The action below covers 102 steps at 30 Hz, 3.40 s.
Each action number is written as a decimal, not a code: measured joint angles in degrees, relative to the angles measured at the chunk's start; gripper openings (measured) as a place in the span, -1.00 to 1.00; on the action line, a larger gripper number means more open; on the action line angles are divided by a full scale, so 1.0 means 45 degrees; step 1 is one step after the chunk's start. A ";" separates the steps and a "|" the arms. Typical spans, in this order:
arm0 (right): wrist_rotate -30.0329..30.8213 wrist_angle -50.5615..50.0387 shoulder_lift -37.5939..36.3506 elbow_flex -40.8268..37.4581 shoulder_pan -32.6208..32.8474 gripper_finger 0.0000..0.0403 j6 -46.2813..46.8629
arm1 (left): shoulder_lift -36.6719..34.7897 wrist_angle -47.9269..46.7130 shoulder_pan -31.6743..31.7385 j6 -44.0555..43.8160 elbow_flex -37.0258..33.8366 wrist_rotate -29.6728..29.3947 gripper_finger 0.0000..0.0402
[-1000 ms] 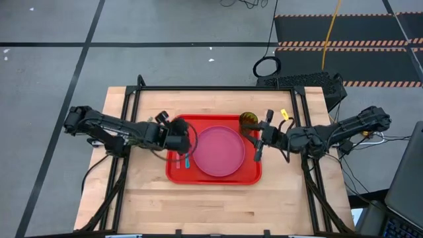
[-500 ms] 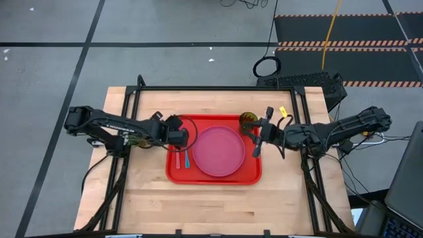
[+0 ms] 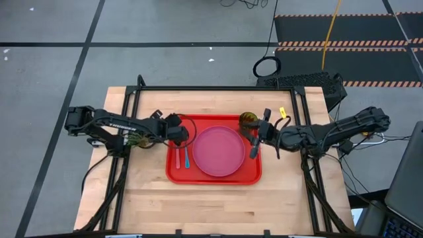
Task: Pick and place plate/cup/fork/spoon on tray
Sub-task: Adjust the silverware on the red tray
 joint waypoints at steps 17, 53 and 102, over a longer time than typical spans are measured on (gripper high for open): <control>0.0032 0.0206 0.0529 -0.0001 -0.0031 -0.48 -0.0593 | -0.0465 0.3576 0.0428 0.3098 0.0031 0.2066 -0.76; -0.2615 -0.2729 0.5882 0.4670 -0.1586 -0.48 -0.1205 | -0.5269 1.3309 -0.3317 0.1616 -0.5806 0.1549 -0.76; -0.0886 0.0516 0.1006 0.0710 -0.1519 -0.48 -0.3432 | -0.1938 0.2604 0.0960 -0.0478 -0.2164 0.2467 -0.76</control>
